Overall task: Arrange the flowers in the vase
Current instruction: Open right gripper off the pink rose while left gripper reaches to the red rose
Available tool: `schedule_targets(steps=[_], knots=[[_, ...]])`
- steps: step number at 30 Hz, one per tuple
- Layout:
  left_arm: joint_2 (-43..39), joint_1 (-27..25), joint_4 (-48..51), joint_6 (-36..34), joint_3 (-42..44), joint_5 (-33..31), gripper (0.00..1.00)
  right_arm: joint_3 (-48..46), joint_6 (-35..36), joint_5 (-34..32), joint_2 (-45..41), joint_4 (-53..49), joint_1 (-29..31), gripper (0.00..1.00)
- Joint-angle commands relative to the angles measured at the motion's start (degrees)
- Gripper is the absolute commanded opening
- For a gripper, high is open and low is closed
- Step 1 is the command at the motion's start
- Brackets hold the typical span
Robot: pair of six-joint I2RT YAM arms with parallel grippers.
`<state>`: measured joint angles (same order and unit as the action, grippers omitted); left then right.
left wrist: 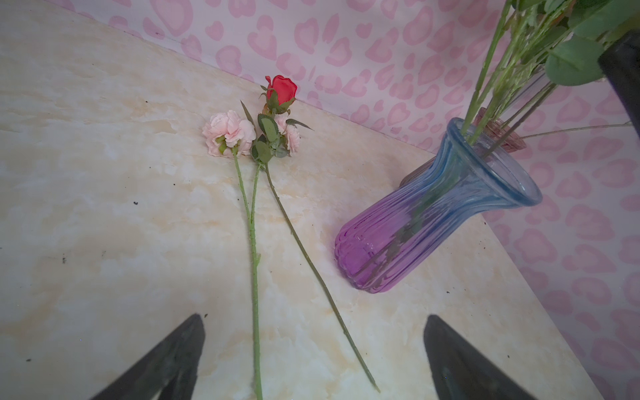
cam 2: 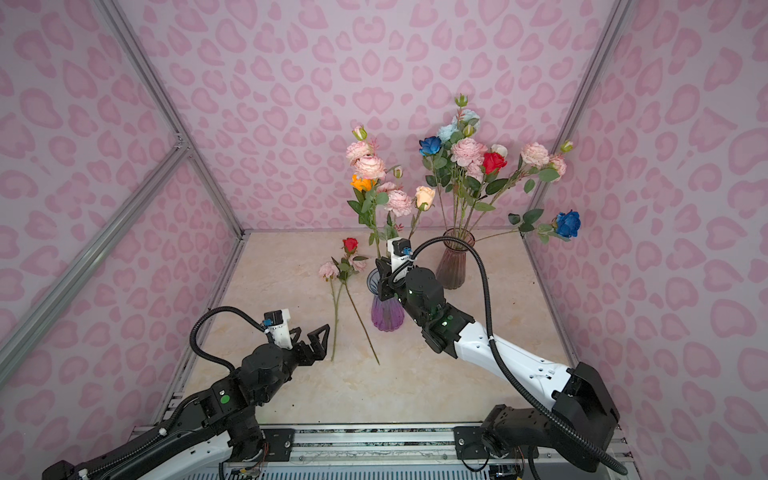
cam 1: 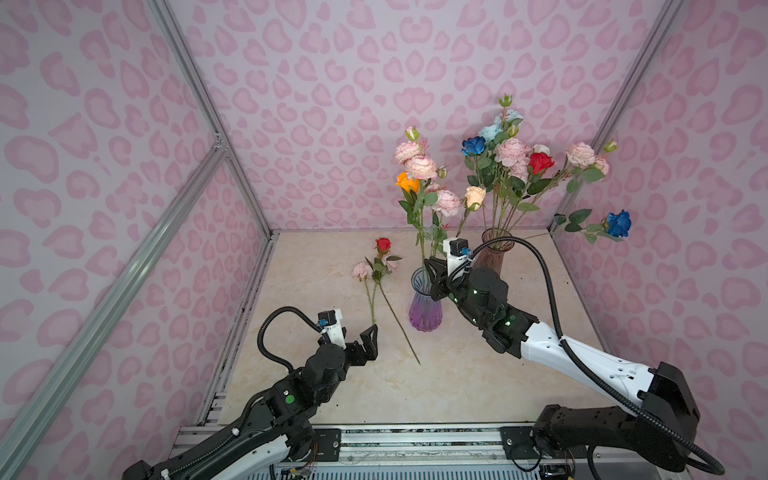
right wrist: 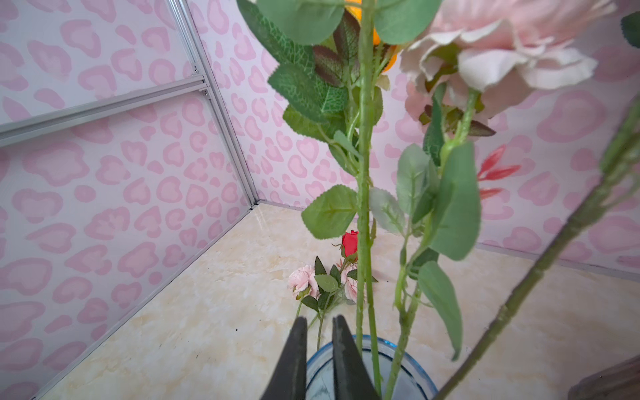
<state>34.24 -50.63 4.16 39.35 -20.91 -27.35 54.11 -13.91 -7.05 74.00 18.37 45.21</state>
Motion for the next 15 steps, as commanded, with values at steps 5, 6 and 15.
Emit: schedule_targets(steps=[5, 6, 15], knots=[[4.9, 0.1, -0.3, 2.3, -1.7, -4.2, 1.00, -0.8, -0.8, 0.2, -3.2, 0.4, 1.0, 0.18], [6.1, 0.2, 0.1, 2.6, -2.1, -5.4, 1.00, -1.0, -0.7, 0.3, -4.1, 0.2, 1.2, 0.18], [30.4, 10.6, 4.3, 0.5, -14.9, 4.9, 0.84, -5.9, -3.6, 1.1, -13.9, -3.6, 1.4, 0.26]])
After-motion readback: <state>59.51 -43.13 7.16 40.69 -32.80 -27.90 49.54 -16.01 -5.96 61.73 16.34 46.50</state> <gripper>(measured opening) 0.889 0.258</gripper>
